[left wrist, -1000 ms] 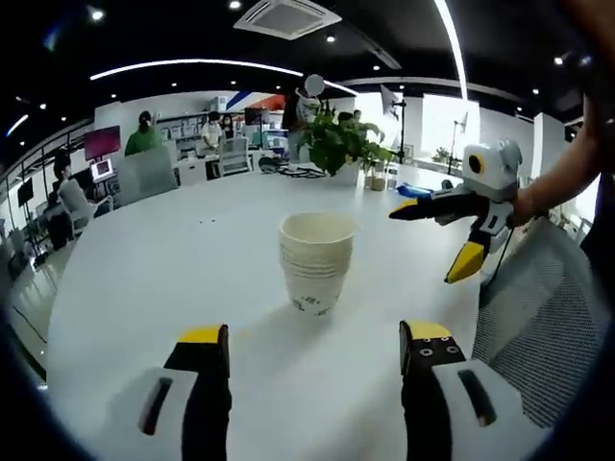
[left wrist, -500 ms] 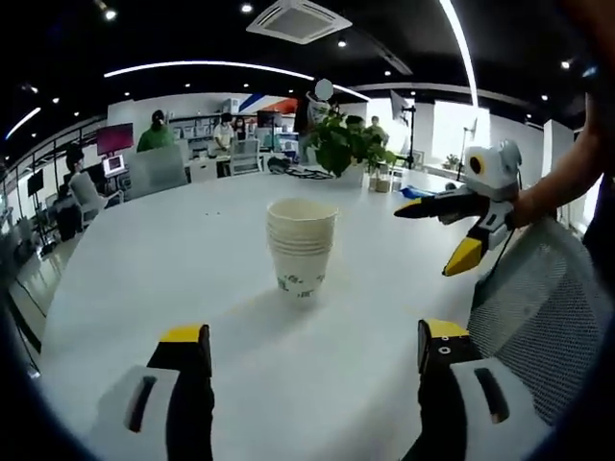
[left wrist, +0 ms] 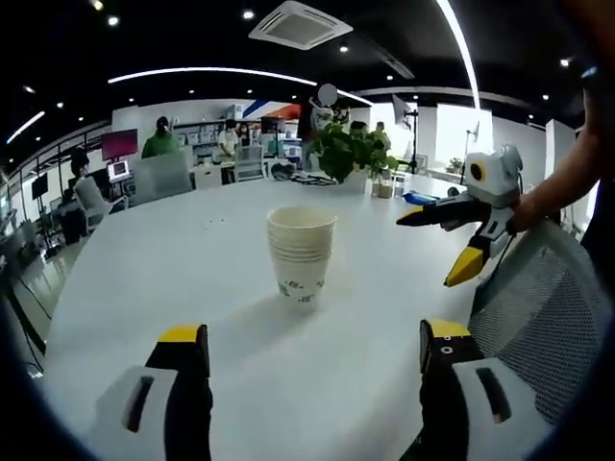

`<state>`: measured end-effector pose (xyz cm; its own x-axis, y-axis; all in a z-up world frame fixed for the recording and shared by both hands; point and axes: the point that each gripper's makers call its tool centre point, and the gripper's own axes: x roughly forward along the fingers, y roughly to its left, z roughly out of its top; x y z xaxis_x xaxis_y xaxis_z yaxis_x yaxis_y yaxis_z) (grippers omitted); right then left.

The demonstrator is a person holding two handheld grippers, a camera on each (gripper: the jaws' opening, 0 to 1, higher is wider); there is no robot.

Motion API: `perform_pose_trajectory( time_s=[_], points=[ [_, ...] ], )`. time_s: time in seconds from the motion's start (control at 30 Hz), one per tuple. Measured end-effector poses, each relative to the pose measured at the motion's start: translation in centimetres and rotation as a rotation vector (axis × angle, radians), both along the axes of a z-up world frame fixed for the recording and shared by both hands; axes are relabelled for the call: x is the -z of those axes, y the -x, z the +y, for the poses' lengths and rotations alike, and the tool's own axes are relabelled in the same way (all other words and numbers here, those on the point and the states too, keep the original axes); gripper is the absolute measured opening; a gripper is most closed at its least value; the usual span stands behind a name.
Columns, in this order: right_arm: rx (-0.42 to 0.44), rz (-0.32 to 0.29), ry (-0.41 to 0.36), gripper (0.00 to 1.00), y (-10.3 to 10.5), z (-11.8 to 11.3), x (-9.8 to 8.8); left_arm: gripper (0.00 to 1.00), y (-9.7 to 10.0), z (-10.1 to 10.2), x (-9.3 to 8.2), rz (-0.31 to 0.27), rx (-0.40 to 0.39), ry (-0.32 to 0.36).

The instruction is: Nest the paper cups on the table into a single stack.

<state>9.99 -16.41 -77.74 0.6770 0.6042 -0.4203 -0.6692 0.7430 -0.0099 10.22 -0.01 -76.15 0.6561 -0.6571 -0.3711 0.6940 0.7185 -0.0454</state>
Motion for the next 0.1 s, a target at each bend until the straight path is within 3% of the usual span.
perform_pose_trajectory(
  time_s=[0.1],
  points=[
    [0.000, 0.001, 0.003, 1.00, 0.08, 0.07, -0.02, 0.92, -0.04, 0.00, -0.08, -0.007, -0.001, 0.001]
  ],
)
